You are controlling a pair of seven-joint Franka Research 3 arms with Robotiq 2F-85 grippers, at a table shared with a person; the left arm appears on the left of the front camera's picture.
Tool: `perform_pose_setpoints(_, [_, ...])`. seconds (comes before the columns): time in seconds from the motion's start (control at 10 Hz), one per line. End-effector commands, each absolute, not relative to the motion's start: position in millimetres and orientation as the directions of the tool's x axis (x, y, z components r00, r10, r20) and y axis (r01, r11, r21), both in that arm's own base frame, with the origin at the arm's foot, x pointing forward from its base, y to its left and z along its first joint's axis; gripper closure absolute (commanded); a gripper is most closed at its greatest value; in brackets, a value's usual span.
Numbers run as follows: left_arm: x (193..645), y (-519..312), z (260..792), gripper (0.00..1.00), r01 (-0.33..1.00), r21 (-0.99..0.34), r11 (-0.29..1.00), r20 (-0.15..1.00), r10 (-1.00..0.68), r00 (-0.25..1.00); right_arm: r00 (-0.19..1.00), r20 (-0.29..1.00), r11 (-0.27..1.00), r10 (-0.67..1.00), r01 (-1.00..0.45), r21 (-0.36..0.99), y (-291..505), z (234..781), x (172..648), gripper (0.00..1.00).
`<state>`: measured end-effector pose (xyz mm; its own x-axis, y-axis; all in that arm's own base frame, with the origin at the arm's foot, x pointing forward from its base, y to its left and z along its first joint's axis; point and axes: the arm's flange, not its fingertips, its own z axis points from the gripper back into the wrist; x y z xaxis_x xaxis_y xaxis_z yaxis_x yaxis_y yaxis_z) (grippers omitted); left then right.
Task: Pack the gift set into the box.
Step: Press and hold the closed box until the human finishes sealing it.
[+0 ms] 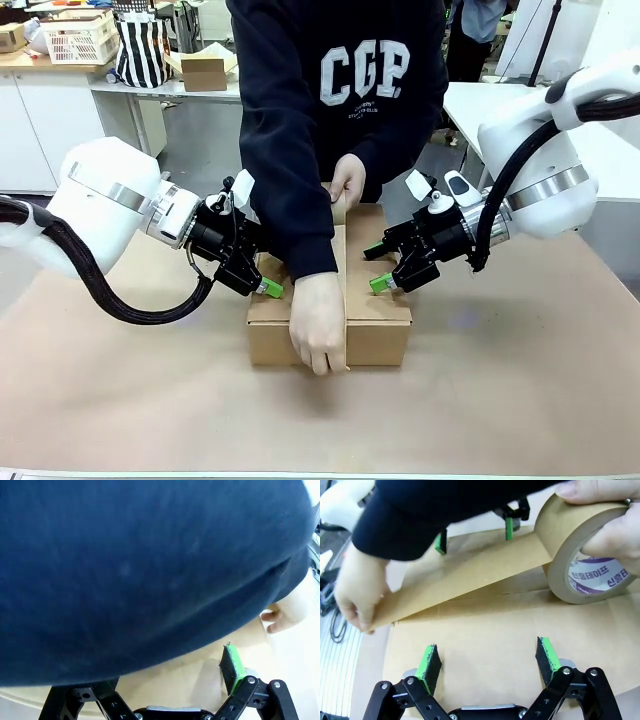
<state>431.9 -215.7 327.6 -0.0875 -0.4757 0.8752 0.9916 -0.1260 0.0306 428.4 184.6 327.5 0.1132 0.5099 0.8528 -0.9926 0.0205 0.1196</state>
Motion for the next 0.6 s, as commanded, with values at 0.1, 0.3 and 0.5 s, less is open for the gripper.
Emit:
perform_pose_setpoints(0.1, [432.2,-215.4,324.9,0.00,0.992,0.023,-0.121,0.881,-0.466,-0.077,0.120,0.850,0.029,0.513,-0.992,0.122,184.6,324.9,427.5,0.00])
perform_pose_setpoints(0.3, [432.2,-215.4,324.9,0.00,0.992,0.023,-0.121,0.881,-0.466,-0.077,0.120,0.850,0.029,0.513,-0.992,0.122,184.6,324.9,427.5,0.00])
perform_pose_setpoints(0.5, [432.2,-215.4,324.9,0.00,0.992,0.023,-0.121,0.881,-0.466,-0.077,0.120,0.850,0.029,0.513,-0.992,0.122,184.6,324.9,427.5,0.00])
